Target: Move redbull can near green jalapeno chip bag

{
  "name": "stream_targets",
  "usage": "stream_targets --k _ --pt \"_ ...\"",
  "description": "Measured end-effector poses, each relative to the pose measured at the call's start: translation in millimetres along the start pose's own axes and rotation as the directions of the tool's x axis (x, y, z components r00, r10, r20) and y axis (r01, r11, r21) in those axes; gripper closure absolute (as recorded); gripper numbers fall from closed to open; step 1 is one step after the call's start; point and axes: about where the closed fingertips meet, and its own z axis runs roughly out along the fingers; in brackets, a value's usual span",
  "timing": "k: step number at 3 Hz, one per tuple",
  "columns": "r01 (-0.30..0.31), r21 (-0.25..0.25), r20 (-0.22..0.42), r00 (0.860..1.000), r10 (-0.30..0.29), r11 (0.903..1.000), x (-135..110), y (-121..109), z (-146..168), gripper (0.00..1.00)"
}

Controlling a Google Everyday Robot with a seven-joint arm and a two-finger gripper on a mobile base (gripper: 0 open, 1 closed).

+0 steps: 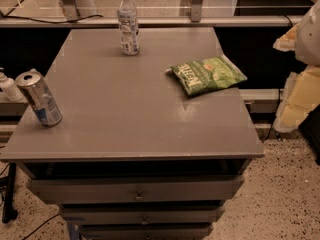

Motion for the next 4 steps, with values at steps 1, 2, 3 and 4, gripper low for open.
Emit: stream_targets --k 1,2,3,4 --pt "0.0 0.0 0.0 1.0 0.0 1.0 0.0 0.0 0.0 0.0" --pt "-0.009 0.004 0.016 1.0 0.009 0.9999 -4.2 0.5 2.3 0.0" --pt "-0.023 -0.012 0.084 0.996 0.024 0.9997 -22.5 8.2 21.7 0.0" --pt "-0.02 -0.042 0.224 0.974 0.029 0.9989 -54.6 20.2 52.0 0.0"
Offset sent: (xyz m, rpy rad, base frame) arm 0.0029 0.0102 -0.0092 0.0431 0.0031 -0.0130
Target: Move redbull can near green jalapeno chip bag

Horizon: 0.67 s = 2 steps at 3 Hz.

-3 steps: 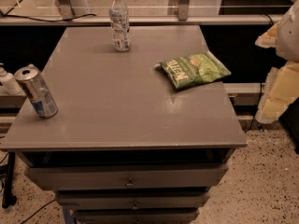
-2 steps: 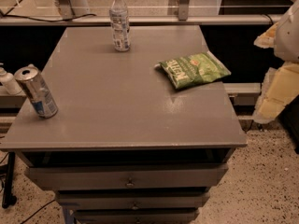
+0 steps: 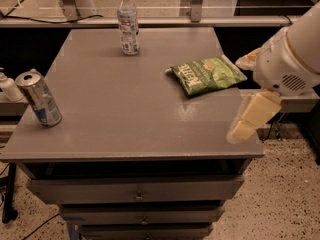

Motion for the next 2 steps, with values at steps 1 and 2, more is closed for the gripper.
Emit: stream_targets --k 1,2 --pt "-0.008 -0.04 0.141 0.99 0.013 0.9992 -22.8 8.3 30.6 0.0" --pt "-0.035 -0.086 0.299 0.952 0.059 0.9957 -46.6 16.0 53.2 0.0"
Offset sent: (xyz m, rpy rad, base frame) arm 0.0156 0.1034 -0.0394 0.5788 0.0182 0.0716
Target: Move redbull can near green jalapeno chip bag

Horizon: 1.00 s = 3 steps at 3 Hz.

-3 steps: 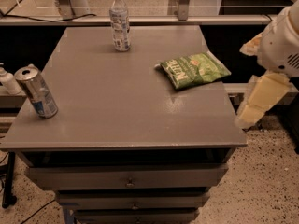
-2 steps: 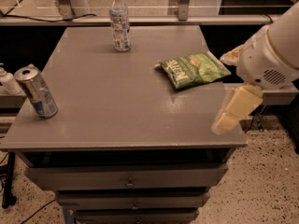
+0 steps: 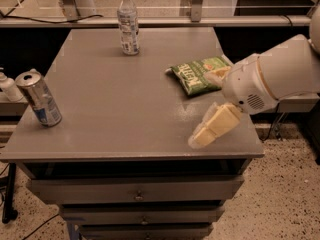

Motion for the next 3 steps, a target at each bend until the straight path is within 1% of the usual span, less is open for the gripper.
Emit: stream_targets --k 1,2,3 --pt "-0.014 -0.01 0.048 0.999 0.014 0.9999 -14.5 4.0 -1.2 0.0" --pt "-0.012 -0.008 0.043 0.999 0.012 0.9999 -13.5 3.8 -1.4 0.0" --pt "-0.009 0.014 0.083 0.997 0.008 0.9999 -20.7 1.6 0.6 0.0"
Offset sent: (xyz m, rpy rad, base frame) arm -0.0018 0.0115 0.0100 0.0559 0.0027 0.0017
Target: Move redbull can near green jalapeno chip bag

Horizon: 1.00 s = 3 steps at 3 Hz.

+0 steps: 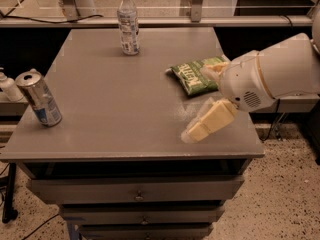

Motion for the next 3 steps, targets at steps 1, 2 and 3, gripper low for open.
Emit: stream_targets --k 1,2,3 --pt "0.027 0.014 0.095 0.995 -0.028 0.9995 -15.8 -4.8 23.2 0.0" --pt "0.054 0.028 0.201 0.978 -0.059 0.9981 -38.6 -11.5 52.6 0.0" --pt "0.072 0.026 0.284 0.956 -0.076 0.9971 -63.3 -11.4 82.6 0.0"
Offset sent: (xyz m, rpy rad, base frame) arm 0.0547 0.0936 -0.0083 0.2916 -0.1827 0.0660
